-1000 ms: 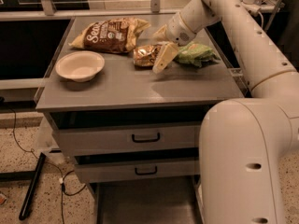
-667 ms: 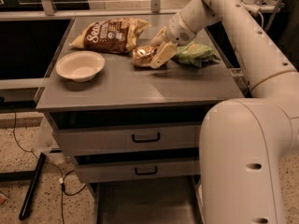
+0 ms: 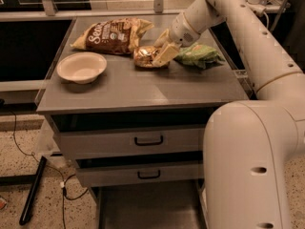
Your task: Place orange can into bottom drawer
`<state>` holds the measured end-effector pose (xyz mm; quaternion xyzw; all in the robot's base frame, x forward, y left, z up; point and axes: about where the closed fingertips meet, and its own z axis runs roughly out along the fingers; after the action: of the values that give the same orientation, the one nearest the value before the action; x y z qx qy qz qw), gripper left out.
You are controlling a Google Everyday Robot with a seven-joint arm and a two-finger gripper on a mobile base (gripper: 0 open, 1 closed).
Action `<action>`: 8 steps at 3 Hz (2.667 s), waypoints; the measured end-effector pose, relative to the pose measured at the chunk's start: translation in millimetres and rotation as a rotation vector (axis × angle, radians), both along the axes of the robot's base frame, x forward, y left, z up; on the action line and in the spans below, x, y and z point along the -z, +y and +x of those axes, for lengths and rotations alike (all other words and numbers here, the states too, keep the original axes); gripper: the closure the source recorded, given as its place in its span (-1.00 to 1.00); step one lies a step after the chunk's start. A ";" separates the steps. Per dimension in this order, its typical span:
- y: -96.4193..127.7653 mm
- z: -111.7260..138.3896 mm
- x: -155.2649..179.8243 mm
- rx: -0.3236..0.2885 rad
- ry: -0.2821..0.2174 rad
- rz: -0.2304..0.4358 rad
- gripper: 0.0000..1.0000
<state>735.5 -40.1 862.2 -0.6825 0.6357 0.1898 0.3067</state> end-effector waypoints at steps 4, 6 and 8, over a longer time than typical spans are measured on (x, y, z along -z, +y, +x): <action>-2.0 -13.2 -1.2 0.007 -0.006 0.003 1.00; -41.6 -90.6 -108.0 0.146 -0.285 0.088 1.00; -54.4 -191.5 -74.6 0.199 -0.283 0.048 1.00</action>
Offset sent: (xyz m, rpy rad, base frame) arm -0.0129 -0.0009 -0.0051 -0.0006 -0.0018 0.0011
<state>544.0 -94.4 936.8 -0.6285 0.6459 0.0758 0.4267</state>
